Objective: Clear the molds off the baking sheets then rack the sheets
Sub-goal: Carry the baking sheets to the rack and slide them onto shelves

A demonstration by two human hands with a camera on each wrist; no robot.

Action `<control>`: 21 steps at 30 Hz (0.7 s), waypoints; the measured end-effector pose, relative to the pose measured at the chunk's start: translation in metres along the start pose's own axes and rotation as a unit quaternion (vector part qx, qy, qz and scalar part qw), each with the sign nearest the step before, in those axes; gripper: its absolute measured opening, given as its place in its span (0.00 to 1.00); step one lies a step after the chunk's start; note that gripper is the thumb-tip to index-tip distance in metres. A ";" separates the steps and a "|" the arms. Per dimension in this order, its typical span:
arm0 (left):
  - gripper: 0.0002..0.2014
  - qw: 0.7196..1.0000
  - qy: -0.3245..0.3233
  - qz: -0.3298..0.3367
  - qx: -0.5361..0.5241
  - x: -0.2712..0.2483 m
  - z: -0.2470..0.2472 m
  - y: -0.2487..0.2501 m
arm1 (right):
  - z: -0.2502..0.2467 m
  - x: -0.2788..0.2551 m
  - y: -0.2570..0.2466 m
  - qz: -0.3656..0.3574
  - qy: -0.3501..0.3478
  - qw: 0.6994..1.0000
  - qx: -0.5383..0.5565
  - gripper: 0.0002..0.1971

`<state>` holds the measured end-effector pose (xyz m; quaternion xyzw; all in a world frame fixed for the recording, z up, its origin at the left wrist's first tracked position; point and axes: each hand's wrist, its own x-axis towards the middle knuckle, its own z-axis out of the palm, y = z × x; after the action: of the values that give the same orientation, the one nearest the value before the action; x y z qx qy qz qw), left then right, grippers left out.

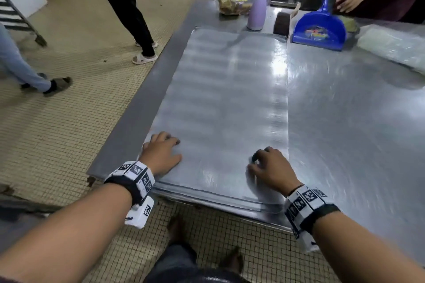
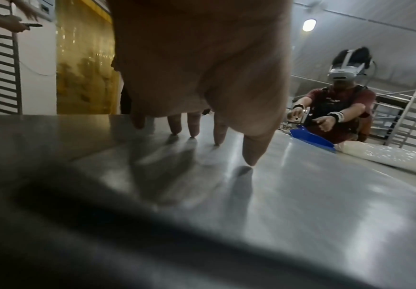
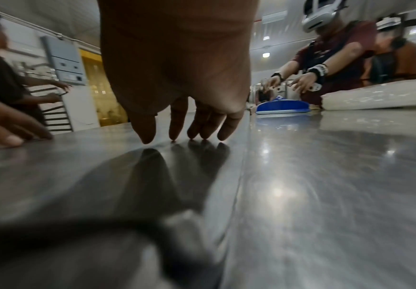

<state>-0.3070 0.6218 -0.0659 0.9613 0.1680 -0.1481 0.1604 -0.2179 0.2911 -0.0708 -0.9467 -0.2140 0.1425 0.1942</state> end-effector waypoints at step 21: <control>0.16 0.977 -0.027 0.195 -0.084 -0.076 0.036 0.000 | 0.063 -0.086 -0.048 -0.053 0.028 0.998 0.010 0.12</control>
<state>-0.3843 0.5879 -0.0731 0.9544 -0.0150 -0.1251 0.2705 -0.3312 0.3111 -0.0899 -0.9355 -0.2573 0.1077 0.2167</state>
